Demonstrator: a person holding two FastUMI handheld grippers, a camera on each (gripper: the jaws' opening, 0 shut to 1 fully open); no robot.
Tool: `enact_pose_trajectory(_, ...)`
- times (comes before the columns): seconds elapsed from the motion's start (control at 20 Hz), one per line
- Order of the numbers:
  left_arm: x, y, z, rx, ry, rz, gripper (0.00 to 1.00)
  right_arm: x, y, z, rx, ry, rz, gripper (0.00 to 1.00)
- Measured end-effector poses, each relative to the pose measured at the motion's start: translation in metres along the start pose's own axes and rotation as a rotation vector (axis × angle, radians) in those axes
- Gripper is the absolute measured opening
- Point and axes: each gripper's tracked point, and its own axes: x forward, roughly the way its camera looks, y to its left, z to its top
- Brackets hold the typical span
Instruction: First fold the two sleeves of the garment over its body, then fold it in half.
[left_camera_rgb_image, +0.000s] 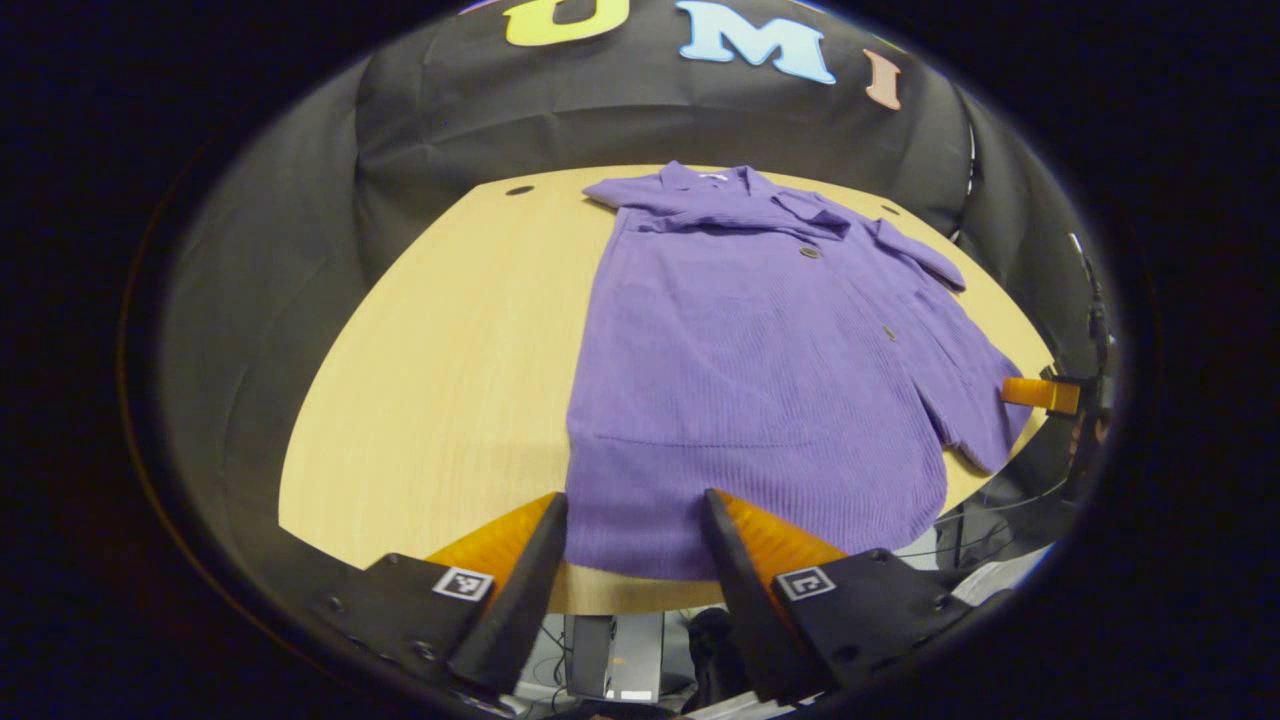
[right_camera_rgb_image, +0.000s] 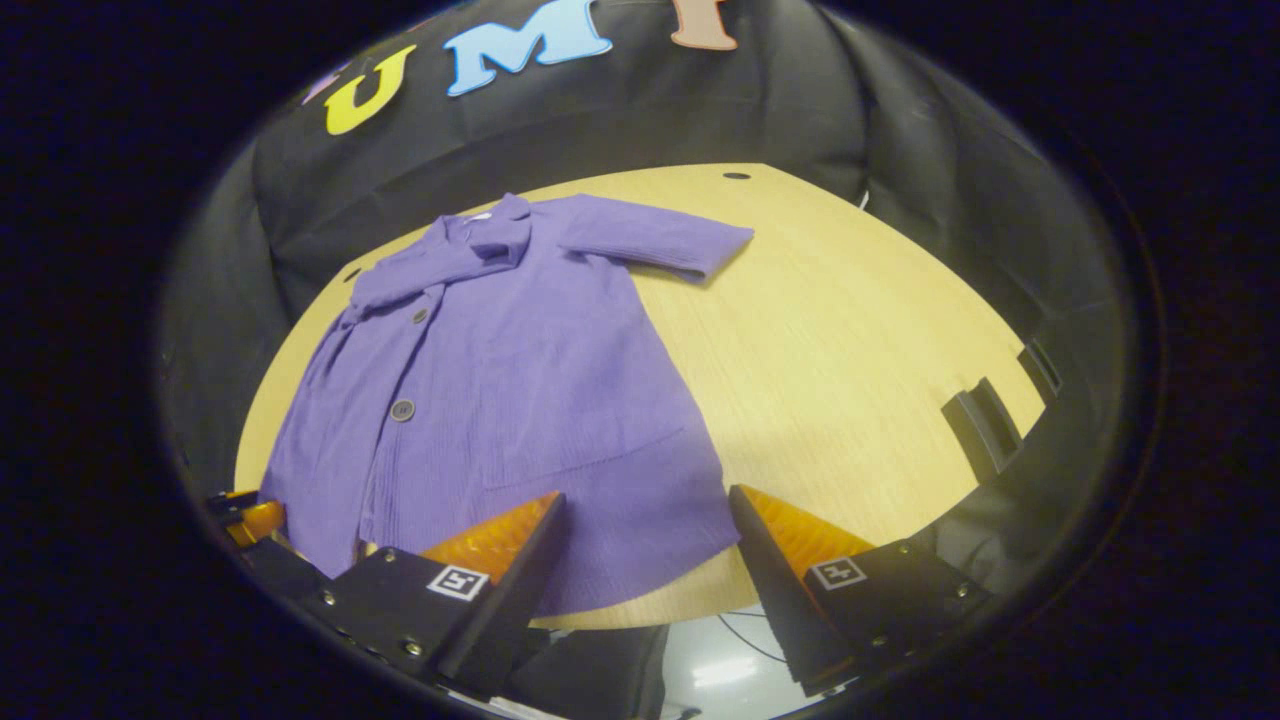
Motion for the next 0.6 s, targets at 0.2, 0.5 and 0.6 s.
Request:
enact_pose_trajectory(0.2, 0.003, -0.019, 0.001, 0.050, -0.011, -0.017, 0.37, 0.000, 0.010, 0.002, -0.048, 0.003, 0.016, 0.77)
enact_pose_trajectory(0.5, 0.007, -0.031, 0.012, -0.009, -0.027, -0.087, 0.11, -0.004, 0.011, 0.010, 0.094, 0.001, 0.024, 0.06)
enact_pose_trajectory(0.6, 0.002, -0.039, 0.019, -0.049, -0.040, -0.125, 0.11, -0.002, 0.016, 0.017, 0.119, -0.009, 0.043, 0.06)
